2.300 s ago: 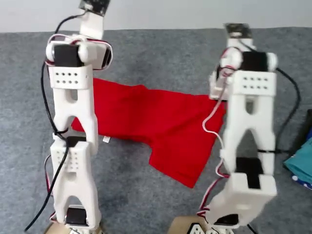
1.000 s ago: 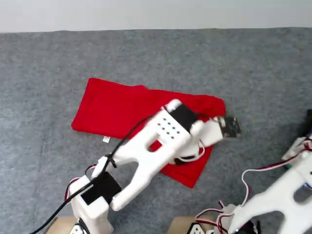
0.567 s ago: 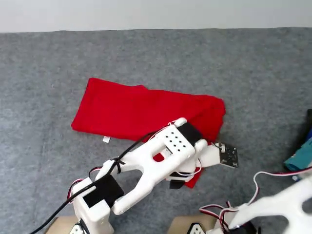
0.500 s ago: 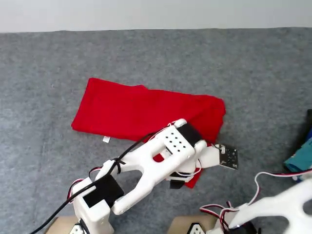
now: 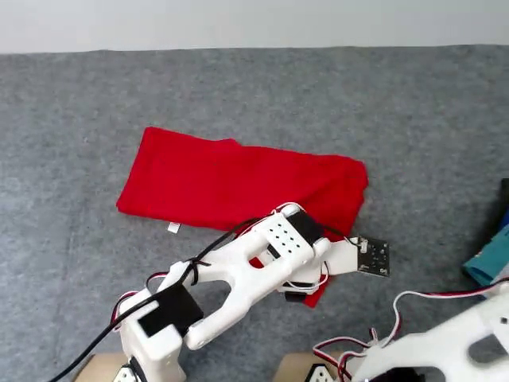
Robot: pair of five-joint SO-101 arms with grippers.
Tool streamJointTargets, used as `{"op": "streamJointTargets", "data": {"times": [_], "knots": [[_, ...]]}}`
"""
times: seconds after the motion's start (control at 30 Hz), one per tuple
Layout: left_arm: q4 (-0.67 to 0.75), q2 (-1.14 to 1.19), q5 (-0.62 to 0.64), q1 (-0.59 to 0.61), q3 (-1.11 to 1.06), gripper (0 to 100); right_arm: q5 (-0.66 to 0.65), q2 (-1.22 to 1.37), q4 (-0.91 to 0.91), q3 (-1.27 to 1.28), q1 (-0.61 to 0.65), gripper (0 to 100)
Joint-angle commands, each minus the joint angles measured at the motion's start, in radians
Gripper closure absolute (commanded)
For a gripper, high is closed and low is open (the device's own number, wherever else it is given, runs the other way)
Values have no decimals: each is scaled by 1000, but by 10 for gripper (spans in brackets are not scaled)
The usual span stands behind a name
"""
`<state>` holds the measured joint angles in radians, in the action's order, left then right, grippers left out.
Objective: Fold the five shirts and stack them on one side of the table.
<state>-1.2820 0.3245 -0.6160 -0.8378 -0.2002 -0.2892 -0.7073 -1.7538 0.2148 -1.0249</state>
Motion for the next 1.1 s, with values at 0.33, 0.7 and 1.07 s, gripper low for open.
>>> {"op": "streamJointTargets", "data": {"times": [0.33,0.7,1.07], "knots": [[18,21,-6,25,12,879,-9,-53,-16,0,5,983],[14,11,-3,21,12,997,-9,-53,-36,0,5,983],[-114,9,-3,37,159,997,-9,-53,-36,0,5,983]]}}
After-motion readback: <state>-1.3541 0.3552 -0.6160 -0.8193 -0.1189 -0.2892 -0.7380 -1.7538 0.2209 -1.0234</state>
